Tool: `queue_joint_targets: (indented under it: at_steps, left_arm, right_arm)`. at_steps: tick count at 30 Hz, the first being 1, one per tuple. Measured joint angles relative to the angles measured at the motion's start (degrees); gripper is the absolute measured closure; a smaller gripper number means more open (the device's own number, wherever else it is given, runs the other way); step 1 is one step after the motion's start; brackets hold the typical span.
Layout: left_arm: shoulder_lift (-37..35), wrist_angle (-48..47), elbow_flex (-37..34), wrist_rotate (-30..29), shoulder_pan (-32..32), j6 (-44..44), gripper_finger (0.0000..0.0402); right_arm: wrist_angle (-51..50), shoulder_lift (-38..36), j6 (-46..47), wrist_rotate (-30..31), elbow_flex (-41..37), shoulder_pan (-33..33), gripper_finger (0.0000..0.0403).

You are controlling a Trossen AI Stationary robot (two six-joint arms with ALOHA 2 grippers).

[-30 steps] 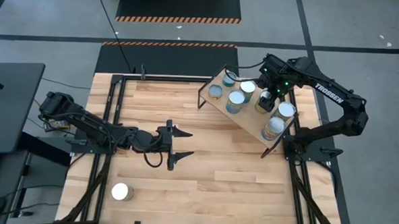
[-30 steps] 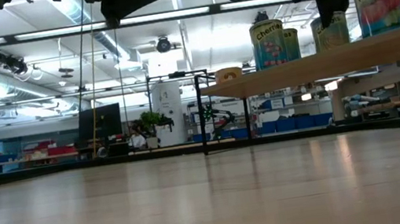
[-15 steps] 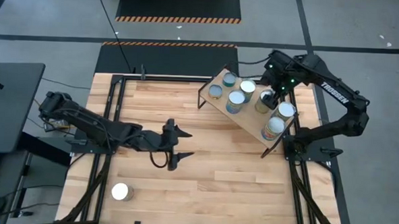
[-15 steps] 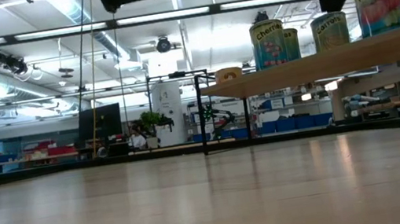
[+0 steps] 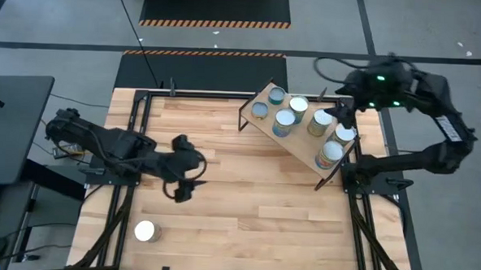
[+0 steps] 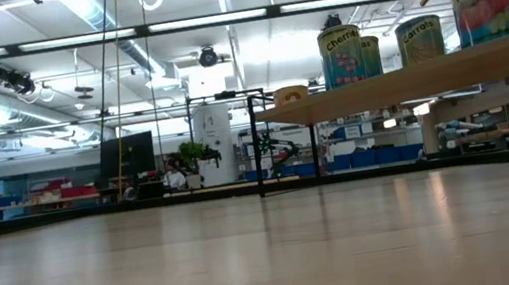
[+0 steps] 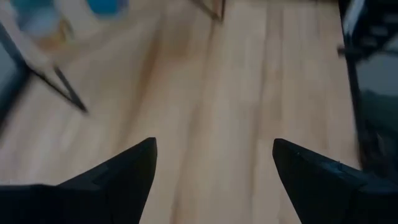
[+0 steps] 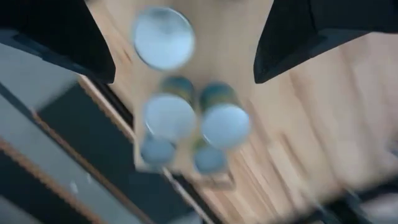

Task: Pick and place cans onto a shelf
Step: Put the canned peaches on the shelf

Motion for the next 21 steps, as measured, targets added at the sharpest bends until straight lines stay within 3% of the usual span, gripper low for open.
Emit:
queue_joint_targets:
  at_steps: [3,8,13,21]
  left_arm:
    - [0.03,-6.84,0.81,2.81,-2.88,-5.76,0.0077]
    - [0.10,-15.18,0.66,1.06,-13.98,-20.20,0.0089]
    - [0.15,-16.05,-1.27,3.26,-22.80,-35.70,0.0099]
    - [0.89,-18.69,-5.35,13.28,-31.69,-52.65,0.0099]
  right_arm:
    - [4.55,-2.97,2.35,-0.04,0.02,4.64,0.0012]
    - [12.37,-3.77,5.26,0.97,0.02,13.13,0.0012]
    - [23.03,-0.20,5.04,1.53,0.00,20.67,0.0012]
    - [34.84,7.68,1.02,4.31,-0.03,27.53,0.0011]
